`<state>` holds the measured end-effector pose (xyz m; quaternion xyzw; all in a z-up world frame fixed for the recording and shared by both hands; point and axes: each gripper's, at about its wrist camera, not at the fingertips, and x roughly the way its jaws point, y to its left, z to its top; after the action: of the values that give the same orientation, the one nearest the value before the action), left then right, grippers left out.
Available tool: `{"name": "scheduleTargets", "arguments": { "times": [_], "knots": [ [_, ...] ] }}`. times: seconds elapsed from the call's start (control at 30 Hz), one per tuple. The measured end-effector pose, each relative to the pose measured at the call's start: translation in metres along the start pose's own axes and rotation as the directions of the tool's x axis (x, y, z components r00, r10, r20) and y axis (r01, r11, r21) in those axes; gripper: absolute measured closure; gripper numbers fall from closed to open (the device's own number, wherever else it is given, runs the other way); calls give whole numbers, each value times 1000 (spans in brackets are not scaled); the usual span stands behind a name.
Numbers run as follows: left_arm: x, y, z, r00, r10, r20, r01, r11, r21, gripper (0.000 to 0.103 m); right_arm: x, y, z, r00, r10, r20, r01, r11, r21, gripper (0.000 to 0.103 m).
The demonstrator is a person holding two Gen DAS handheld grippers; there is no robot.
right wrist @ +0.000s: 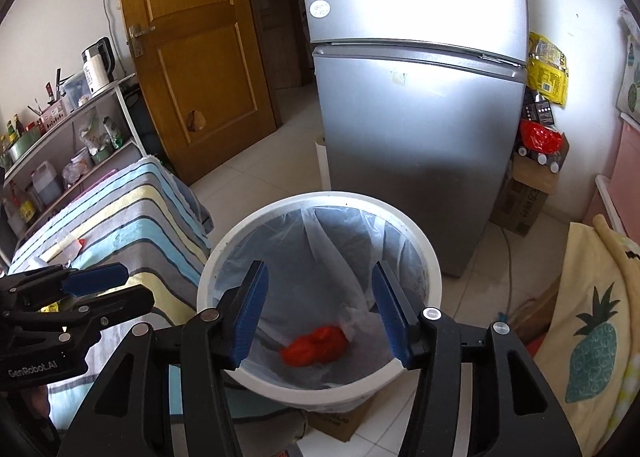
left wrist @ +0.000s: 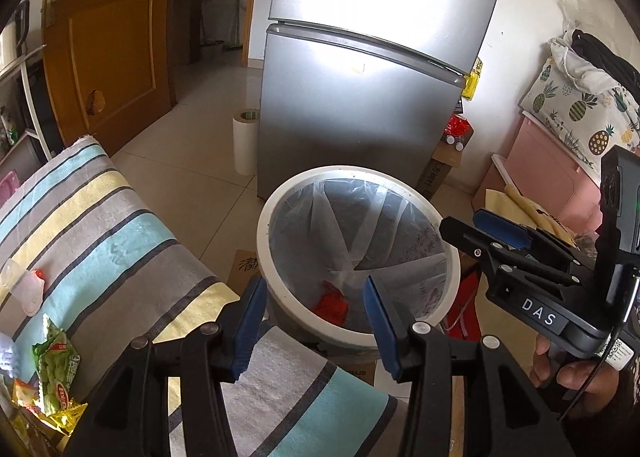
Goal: Collect trash
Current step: 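Carry the red bag to the wastebasket and open the left gripper over it, then grasp the white foam net with the left gripper while the right grasps the green wrapper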
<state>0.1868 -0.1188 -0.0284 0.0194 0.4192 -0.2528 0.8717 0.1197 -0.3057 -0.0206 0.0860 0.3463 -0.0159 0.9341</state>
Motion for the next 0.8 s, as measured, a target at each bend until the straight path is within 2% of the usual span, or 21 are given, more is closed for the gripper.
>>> {"name": "scheduleTargets", "arguments": {
  "times": [0.2,0.43,0.63,0.77,0.8],
  "knots": [
    [-35,15,-11,996,74,45,-73,997,-36,53,-17,20,2,997,58,44,-57,998,-20,48],
    [-83,44,-31,978,185,100,-176,980,-91,52,-32,61,2,984,163,70,-157,984,-83,48],
    [-122,84,-56,953,283,106,-259,945,-198,49,-30,113,-3,964,265,36,-255,951,-177,48],
    [-152,113,-75,915,389,112,-351,900,-259,49,-23,148,-9,943,333,-7,-326,919,-222,48],
    [-159,121,-80,909,401,111,-358,890,-284,49,-20,155,-11,937,348,-20,-343,911,-229,48]
  ]
}}
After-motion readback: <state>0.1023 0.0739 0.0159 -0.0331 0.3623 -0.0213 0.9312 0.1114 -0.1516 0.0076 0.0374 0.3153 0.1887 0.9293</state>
